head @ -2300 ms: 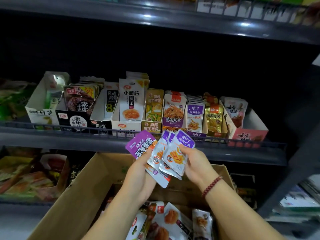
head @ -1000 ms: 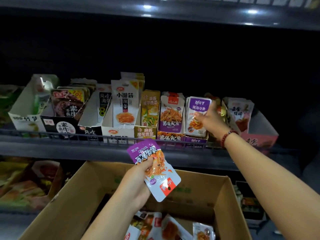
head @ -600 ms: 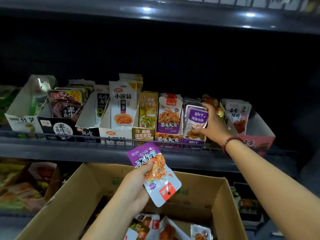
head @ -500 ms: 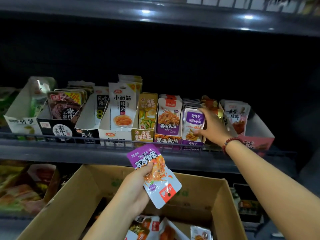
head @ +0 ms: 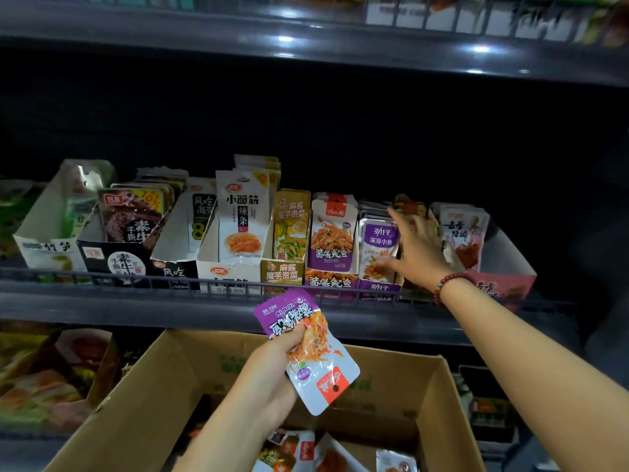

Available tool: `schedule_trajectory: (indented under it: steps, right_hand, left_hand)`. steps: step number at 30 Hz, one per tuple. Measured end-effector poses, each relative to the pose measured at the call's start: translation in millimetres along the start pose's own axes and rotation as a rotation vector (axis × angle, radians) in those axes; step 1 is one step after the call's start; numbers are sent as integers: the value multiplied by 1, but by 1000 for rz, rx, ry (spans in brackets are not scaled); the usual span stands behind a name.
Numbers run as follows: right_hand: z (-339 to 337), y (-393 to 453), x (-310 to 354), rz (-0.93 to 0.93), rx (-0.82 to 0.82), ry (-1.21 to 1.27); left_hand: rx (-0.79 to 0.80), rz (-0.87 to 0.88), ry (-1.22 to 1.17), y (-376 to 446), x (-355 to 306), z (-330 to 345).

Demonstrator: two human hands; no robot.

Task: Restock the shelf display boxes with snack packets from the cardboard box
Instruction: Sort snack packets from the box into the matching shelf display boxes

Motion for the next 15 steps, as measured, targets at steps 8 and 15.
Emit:
schedule_trajectory:
  steps: [8, 15]
  right_hand:
    - [-11, -33, 56, -134, 87, 173]
    - [0, -68, 124, -255, 573, 624]
  left_hand:
    - [-35, 184, 266, 0, -12, -9]
    - [-29, 345, 230, -15, -33, -11]
Point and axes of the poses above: each hand's wrist, its own y-axis towards the middle knuckle, its own z-axis out of the palm, x = y × z, the point moved 5 cm from there along y, towards the middle knuckle, and after that the axes turned 10 degrees about x, right-handed, at the moved point
